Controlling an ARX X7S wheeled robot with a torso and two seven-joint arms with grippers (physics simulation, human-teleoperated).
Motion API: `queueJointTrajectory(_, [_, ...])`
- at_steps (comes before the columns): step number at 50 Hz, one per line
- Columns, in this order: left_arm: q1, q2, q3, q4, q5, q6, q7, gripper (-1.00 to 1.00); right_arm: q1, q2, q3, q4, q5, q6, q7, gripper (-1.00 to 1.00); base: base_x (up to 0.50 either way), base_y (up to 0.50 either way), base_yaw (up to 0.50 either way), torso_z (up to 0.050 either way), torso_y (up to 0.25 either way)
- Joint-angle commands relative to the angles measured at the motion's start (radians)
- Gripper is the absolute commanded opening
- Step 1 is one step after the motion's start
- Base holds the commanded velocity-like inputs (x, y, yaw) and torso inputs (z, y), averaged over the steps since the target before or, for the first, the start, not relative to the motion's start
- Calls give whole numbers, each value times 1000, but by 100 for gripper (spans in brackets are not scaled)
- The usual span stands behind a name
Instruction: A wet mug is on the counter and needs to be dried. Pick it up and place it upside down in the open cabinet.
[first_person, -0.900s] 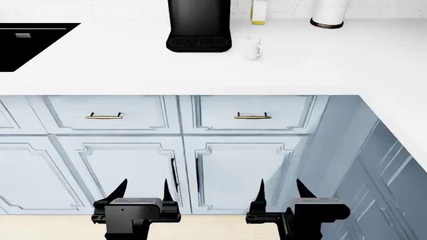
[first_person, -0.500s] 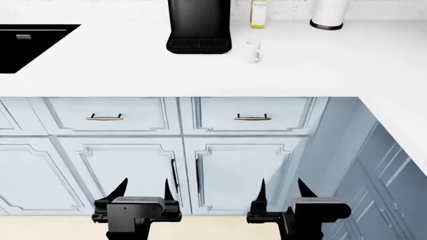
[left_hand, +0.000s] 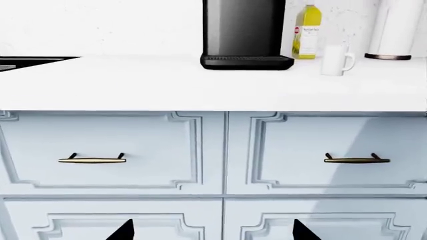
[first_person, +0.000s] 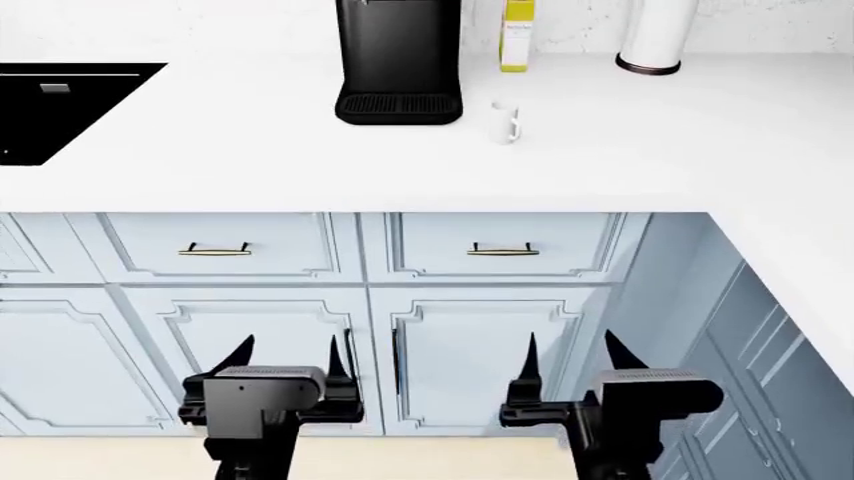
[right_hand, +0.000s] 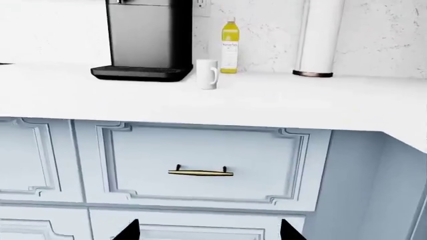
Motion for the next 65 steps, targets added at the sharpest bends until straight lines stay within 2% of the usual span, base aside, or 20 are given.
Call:
queueJointTrajectory(1, [-30,-16,-2,114,-54,-145,-18,100,27,29,-6,-134,26,128,8,100,0,0,0,50,0])
queueJointTrajectory(13, [-122,-66,-71,364,-182,-491,-47,100,120,86,32,-360,103,408,0,100,0,0,0,50,0])
queueJointTrajectory(22, [-288,-110,-152,551,-308,-826,-73,100,242,136,100,-536,194,683,0,100,0,0,0,29,0])
queueJointTrajectory(28, [-436,-101,-252,610,-414,-1046,-77,100,337,158,143,-611,255,856,-1,100,0,0,0,0,0])
queueJointTrajectory(41, [-628,-149,-289,700,-511,-1311,-113,100,531,157,247,-728,385,1175,-7,100,0,0,0,0,0])
queueJointTrajectory(44, [-643,-176,-326,672,-678,-1315,-220,100,566,162,271,-752,411,1238,-13,100,0,0,0,0,0])
queueJointTrajectory(48, [-707,-249,-367,575,-1054,-1314,-494,100,671,157,339,-774,473,1383,-25,100,0,0,0,0,0])
queueJointTrajectory(52, [-766,-302,-379,489,-1334,-1305,-700,100,739,243,410,-704,828,1386,225,100,0,0,0,0,0])
queueJointTrajectory(54, [-781,-330,-369,466,-1428,-1298,-772,100,775,287,427,-674,1011,1385,368,100,0,0,0,0,0])
queueJointTrajectory(56, [-803,-363,-352,439,-1533,-1281,-860,100,799,317,424,-654,1117,1382,456,100,0,0,0,0,0])
queueJointTrajectory(60, [-877,-442,-299,406,-1703,-1222,-1014,100,857,359,402,-613,1252,1376,575,100,0,0,0,0,0])
queueJointTrajectory(65, [-944,-496,-248,379,-1781,-1183,-1083,100,915,403,368,-574,1349,1365,663,100,0,0,0,0,0])
